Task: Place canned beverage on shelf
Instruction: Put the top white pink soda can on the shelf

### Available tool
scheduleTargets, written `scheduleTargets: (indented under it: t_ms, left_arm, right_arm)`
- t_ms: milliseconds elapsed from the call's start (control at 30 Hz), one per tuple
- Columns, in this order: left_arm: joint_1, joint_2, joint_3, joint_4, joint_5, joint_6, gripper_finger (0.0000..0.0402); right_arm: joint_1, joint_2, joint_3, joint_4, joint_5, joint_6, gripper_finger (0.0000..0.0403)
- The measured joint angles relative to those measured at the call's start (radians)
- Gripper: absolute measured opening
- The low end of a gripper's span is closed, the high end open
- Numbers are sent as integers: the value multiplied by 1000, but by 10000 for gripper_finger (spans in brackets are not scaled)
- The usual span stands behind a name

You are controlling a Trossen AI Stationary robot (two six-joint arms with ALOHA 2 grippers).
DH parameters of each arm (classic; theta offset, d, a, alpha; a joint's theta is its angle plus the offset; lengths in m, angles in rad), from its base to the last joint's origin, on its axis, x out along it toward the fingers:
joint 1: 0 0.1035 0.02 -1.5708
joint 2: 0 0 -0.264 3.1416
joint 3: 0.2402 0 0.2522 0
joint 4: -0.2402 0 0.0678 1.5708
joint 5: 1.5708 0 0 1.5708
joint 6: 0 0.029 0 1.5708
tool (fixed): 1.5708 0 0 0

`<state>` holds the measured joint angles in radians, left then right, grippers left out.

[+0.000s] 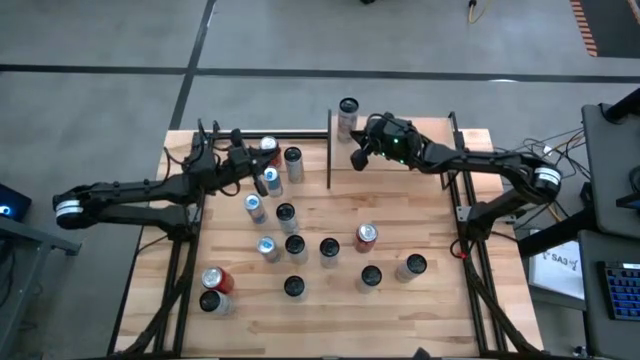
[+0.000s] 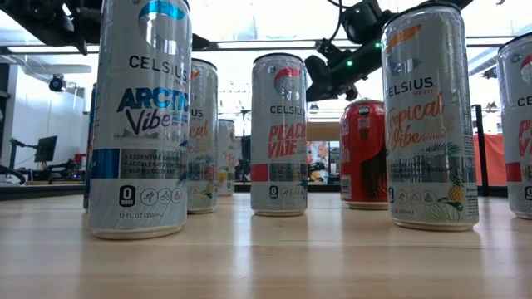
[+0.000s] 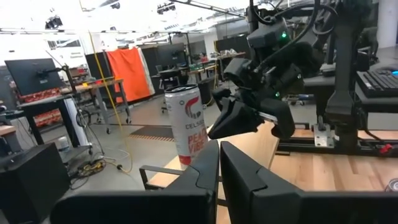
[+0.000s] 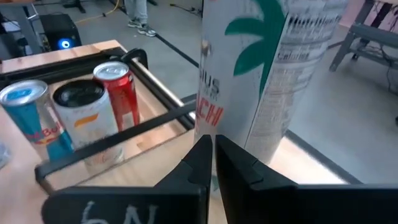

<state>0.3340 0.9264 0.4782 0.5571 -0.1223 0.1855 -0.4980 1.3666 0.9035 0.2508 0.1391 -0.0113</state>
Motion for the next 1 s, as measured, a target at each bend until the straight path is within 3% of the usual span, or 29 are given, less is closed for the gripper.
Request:
scheduleTargets:
  t_ms: [867,1000]
  left_arm:
    - [0,3,-2,0,1,-11,0]
    - [0,3,-2,0,1,-11,0]
  right_arm:
    - [-56,18,40,-37,3,-33,13]
    - [-55,19,39,-96,58,21,13]
